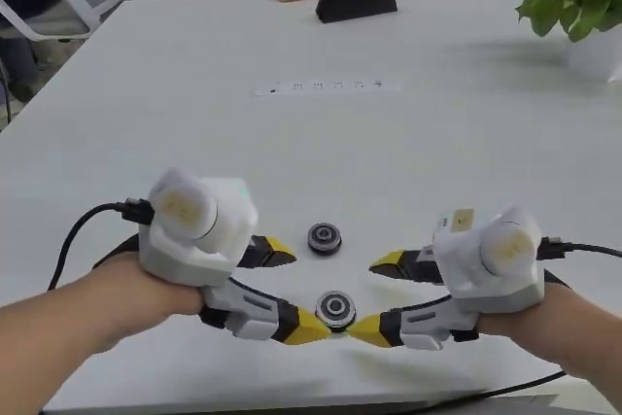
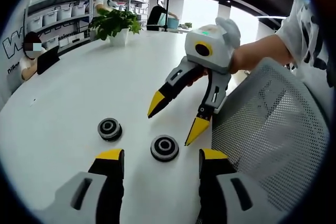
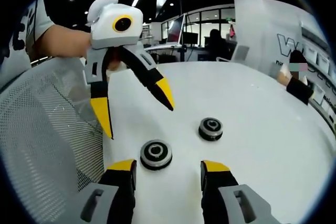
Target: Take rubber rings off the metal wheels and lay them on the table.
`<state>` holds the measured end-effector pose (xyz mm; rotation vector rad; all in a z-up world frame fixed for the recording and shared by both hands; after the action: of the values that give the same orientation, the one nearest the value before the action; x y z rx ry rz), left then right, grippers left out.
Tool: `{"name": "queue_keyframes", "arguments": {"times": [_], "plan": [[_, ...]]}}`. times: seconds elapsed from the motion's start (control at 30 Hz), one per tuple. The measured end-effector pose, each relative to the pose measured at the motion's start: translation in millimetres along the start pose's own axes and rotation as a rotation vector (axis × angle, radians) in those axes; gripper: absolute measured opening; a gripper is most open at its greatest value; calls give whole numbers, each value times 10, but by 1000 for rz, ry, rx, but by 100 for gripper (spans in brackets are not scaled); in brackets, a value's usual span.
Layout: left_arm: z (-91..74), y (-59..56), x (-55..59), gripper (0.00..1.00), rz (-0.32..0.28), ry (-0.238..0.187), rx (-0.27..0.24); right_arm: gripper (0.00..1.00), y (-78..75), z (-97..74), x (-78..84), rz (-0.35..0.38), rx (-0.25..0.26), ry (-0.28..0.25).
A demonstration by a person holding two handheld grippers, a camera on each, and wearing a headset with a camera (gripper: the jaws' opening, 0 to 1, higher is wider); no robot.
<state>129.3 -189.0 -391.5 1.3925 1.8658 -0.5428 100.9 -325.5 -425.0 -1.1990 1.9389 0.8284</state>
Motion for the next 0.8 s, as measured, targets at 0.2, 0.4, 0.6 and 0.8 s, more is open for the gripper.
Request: {"name": "queue_keyframes", "arguments": {"times": [0.2, 0.4, 0.6, 0.8], "plan": [[54, -25, -3, 49, 5, 2, 14, 43, 10, 44, 13, -7, -15, 8], [117, -31, 1, 43, 26, 6, 17, 39, 12, 61, 23, -10, -25, 10], [164, -44, 8, 36, 27, 14, 29, 37, 11, 57, 36, -6, -26, 8], [201, -69, 10, 30, 40, 19, 41, 38, 14, 45, 72, 3, -22, 8]]}}
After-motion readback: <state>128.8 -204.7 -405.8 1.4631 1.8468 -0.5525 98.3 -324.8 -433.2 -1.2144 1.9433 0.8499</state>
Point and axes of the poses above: the centre of the closed fingertips' face, and the gripper's own axes: z roughly forward along the fingers, y roughly to its left, x roughly out of its underside, the point moved 7 cm from there along -z, roughly backward along the fingers, and after that the axes turned 14 degrees about -x, right-handed, at the moved point
